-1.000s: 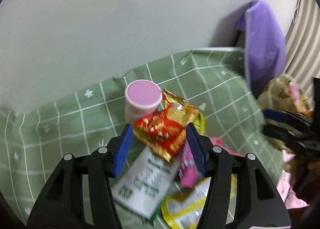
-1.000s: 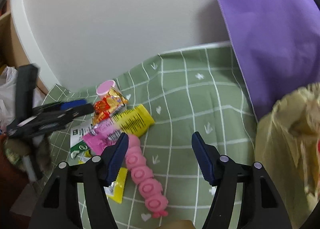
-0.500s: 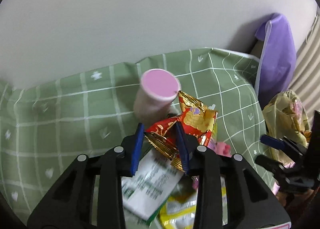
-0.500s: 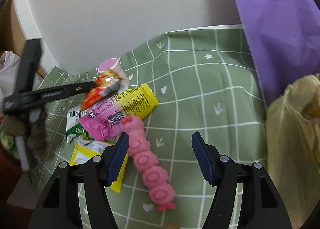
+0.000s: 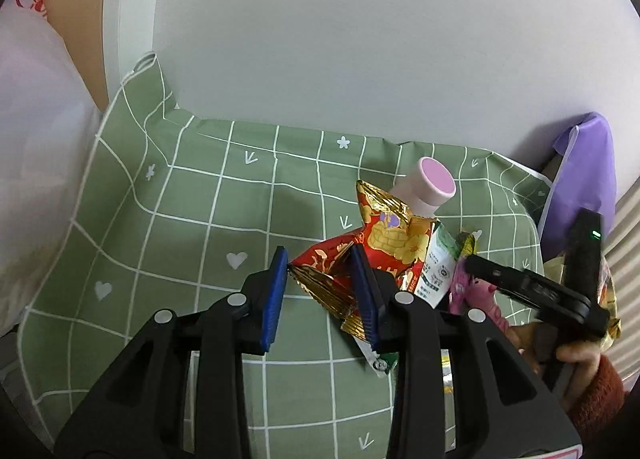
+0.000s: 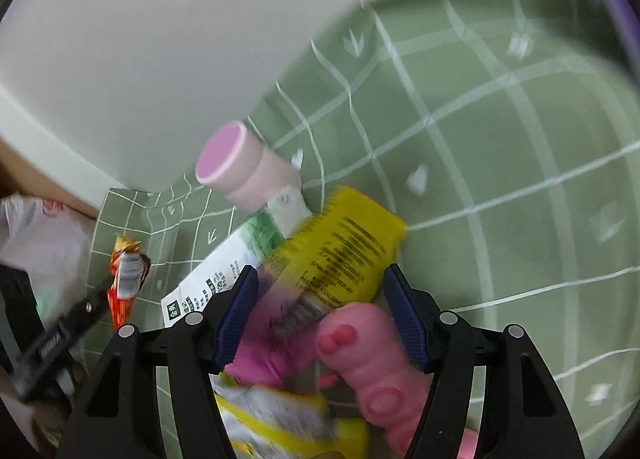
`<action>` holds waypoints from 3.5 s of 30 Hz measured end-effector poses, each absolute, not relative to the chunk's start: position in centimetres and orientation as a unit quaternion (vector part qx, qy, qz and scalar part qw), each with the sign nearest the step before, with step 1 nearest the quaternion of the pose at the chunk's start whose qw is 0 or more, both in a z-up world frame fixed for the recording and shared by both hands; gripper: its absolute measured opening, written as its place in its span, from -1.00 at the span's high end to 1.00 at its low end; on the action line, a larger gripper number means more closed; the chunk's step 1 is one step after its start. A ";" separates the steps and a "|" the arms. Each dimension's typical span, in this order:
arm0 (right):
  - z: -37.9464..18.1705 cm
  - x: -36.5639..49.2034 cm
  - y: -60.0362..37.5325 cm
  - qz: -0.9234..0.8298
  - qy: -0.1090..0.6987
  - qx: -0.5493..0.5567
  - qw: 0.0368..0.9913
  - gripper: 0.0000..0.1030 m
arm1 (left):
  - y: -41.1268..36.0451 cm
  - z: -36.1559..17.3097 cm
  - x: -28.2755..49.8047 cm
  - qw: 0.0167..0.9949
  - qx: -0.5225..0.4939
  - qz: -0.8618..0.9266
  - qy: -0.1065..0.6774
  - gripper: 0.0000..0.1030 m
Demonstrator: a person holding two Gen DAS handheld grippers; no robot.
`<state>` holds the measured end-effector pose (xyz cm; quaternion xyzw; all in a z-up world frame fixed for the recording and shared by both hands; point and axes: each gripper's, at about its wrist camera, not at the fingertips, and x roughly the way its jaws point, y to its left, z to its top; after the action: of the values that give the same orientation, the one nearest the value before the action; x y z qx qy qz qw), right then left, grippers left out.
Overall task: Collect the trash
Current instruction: 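Grasp the red-gold candy wrapper with the left tool while the right tool grasps the yellow wrapper, then carry the red-gold wrapper and yellow wrapper over the yellow trash bag with both tools, then open both tools to drop the wrappers into the bag, then return over the table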
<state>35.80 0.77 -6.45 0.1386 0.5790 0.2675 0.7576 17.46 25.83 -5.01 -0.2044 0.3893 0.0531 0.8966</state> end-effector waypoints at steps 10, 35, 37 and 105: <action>-4.6 34.4 2.0 0.311 0.559 0.084 0.764 0.54 | 23.7 -4.0 17.5 0.907 -0.164 0.032 0.386 0.39; 5.2 32.1 -7.1 0.260 0.450 0.026 0.854 0.62 | 18.1 -1.3 20.4 0.919 -0.132 -0.061 0.365 0.39; 6.1 31.7 -8.0 0.250 0.439 0.018 0.863 0.62 | 16.8 -0.5 21.1 0.922 -0.123 -0.080 0.358 0.39; 7.4 26.2 -34.6 -0.006 0.429 0.029 0.903 0.67 | -20.8 1.0 32.0 0.818 0.056 -0.402 0.406 0.44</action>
<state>26.22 -34.64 7.44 0.0285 0.4295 -0.0063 0.9026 31.98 -20.82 0.99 0.0560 0.4064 -0.4023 0.8185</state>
